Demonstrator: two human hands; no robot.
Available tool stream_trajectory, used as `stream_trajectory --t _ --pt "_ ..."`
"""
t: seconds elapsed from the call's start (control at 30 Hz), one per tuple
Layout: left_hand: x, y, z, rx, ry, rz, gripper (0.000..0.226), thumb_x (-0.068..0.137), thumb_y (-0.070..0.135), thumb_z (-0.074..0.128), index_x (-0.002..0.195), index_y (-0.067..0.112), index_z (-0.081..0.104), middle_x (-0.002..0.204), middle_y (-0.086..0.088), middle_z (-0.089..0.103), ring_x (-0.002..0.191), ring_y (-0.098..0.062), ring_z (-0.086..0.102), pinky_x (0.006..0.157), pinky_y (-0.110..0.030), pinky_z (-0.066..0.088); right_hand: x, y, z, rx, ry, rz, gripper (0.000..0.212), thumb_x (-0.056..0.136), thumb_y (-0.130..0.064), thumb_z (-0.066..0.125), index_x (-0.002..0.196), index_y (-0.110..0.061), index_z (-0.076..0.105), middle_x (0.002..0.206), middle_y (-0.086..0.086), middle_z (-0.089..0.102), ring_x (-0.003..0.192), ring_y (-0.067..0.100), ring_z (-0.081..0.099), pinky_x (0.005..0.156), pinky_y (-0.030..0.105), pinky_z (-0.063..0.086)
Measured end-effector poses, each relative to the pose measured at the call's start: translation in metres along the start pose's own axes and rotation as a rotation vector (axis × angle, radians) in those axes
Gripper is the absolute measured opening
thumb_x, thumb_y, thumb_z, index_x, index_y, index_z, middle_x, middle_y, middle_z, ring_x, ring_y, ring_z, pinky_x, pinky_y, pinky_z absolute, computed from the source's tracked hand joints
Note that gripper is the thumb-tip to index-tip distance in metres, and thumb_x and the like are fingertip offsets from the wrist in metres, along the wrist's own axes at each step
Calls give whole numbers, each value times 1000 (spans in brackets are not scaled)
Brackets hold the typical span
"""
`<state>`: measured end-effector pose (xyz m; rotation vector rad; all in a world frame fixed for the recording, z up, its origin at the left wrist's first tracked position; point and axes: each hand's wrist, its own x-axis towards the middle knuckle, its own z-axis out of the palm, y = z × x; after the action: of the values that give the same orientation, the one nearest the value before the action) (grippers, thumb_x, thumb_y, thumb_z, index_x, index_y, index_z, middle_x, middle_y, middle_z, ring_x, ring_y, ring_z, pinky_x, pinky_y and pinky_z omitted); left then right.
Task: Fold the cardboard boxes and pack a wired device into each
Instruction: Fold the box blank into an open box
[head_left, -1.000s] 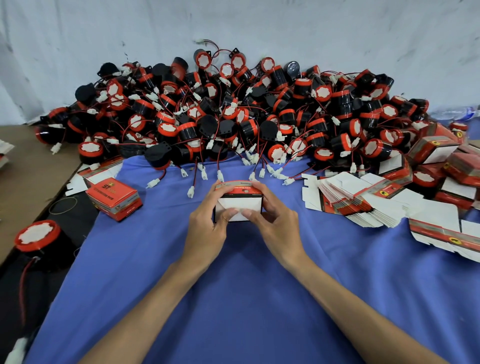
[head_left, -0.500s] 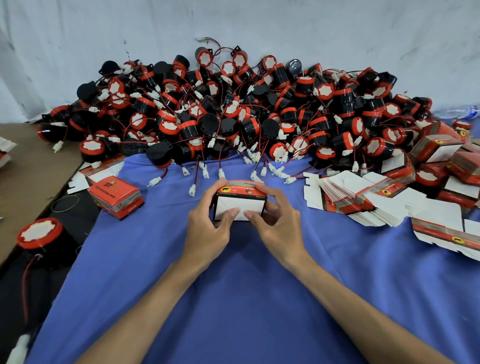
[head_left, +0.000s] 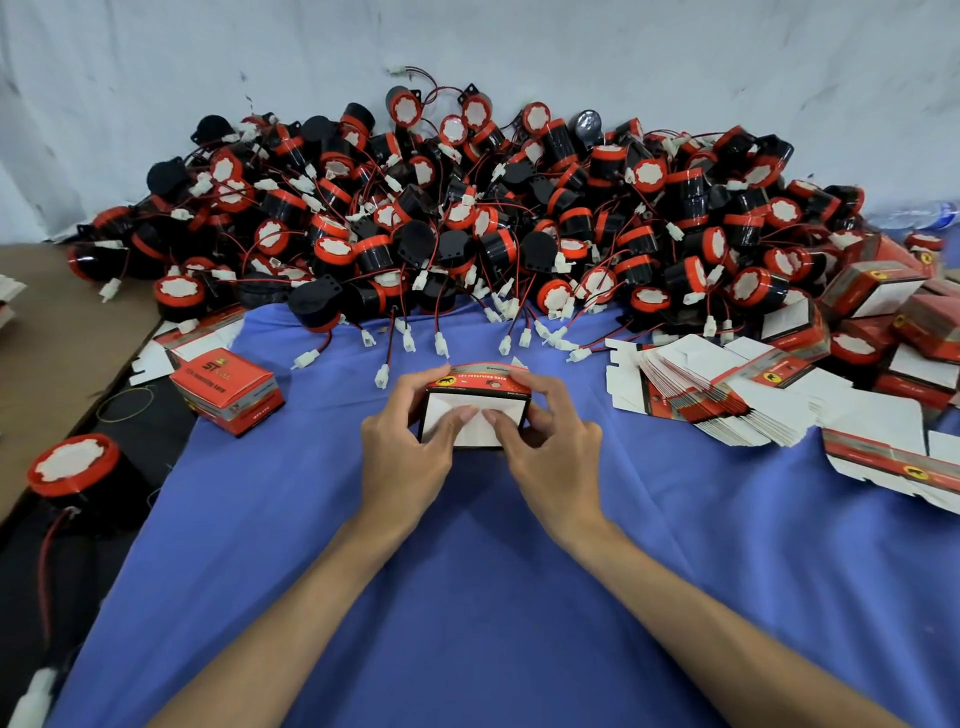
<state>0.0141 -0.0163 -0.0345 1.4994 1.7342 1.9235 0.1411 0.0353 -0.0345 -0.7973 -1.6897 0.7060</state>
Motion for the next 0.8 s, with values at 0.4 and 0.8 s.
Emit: stream_trajectory --t 0.4,0.8 --pt "-2 12 5 -81 17 -113 51 82 -3 63 112 37 51 106 27 62 98 4 60 78 -11 48 -2 -1 6 -43 9 -77 39 80 -21 73 114 -30 58 82 -15 68 57 4 60 55 3 39" --pt "0 14 12 -310 221 -612 51 74 29 63 123 30 50 123 -1 58 107 -16 61 88 -39 54 -4 -1 9 -26 -33 -341 47 81 -3 70 126 -5 58 129 -2 56 104 28 67 80 42 58"
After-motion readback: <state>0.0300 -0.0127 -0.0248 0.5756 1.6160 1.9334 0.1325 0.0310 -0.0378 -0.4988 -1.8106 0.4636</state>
